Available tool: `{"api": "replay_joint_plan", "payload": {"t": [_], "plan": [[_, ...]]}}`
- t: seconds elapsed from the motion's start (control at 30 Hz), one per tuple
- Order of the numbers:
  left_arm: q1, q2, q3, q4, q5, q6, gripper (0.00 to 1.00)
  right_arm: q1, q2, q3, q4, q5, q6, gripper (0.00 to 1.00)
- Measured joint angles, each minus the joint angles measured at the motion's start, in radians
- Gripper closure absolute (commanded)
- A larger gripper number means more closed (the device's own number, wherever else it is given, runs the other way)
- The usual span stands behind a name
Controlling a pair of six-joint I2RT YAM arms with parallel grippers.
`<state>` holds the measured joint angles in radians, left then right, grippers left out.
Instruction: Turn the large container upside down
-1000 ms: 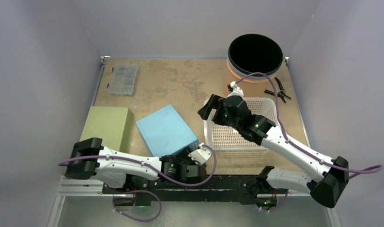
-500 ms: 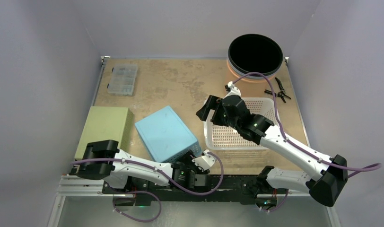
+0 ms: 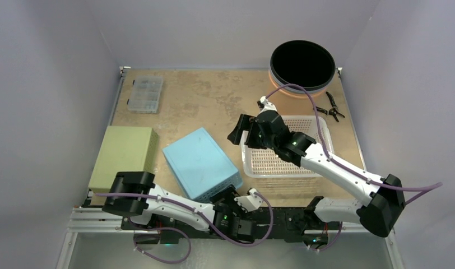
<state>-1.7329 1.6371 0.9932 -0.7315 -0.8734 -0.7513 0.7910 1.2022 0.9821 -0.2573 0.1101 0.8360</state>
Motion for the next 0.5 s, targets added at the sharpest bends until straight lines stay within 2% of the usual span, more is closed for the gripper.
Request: {"api": "replay_joint_plan", "payload": {"t": [0.37, 0.5], "plan": [[-0.068, 0.104, 0.024, -0.030, -0.023, -0.043, 0.24, -0.002, 0.195, 0.103, 0.013, -0.130, -0.105, 0.09], [-0.082, 0.103, 0.024, -0.033, -0.029, -0.058, 0.23, -0.002, 0.305, 0.160, -0.003, -0.124, -0.125, 0.09]]}}
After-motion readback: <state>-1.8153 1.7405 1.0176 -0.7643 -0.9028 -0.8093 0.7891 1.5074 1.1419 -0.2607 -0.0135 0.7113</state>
